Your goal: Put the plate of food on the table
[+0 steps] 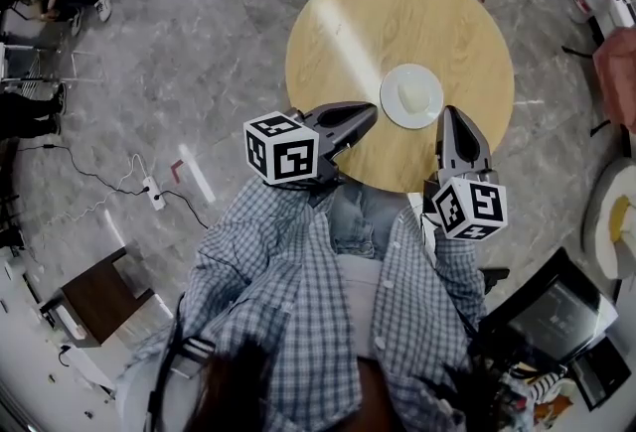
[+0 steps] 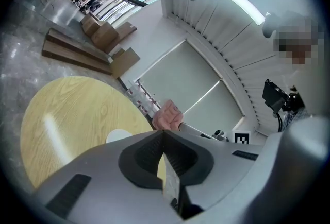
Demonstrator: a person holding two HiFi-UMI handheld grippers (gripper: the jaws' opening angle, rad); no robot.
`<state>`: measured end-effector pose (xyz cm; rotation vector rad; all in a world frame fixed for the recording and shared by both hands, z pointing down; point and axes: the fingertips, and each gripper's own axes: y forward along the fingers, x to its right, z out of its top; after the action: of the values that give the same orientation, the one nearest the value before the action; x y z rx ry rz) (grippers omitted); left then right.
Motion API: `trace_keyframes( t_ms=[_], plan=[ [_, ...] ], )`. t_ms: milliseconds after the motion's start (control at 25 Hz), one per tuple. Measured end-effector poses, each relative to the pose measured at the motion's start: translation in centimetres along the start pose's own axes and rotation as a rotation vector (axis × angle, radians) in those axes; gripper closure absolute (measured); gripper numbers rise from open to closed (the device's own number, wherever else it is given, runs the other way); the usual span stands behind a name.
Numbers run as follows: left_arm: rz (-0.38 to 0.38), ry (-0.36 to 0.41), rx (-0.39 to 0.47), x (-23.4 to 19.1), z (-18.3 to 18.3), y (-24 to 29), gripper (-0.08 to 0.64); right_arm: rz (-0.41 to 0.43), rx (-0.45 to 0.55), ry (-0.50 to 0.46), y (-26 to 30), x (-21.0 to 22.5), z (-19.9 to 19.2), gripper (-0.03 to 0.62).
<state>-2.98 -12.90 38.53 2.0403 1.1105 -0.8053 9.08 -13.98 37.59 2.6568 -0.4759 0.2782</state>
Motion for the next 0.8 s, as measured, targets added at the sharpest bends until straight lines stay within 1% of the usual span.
trace_keyframes(
  t_ms=[200,360,480,600,800],
  plan=[
    [-0.007,0.002,0.013,-0.3,-0.1,-1.1,0.552,-0.018,0.006,0.042,-0.2,-0.4,-0.6,0.584],
    [-0.010,0.016,0.016,0.4,-0.5,-1.2,0.552,-0.022,0.012,0.040,-1.2,-0.3,-0.5,0.586],
    [-0.025,0.031,0.011,1.3,-0.8,-1.2,0.552,-0.021,0.021,0.034,-1.7,-0.3,-0.4,0.585],
    [-0.017,0.046,0.007,2.0,-1.6,-1.5,0.552,-0.008,0.020,0.029,-2.4,-0.6,-0.8,0.585],
    [-0.014,0.069,0.031,4.5,-3.1,-2.2,0.552,0.010,0.035,0.015,-5.0,-1.1,-1.1,0.585]
  ],
)
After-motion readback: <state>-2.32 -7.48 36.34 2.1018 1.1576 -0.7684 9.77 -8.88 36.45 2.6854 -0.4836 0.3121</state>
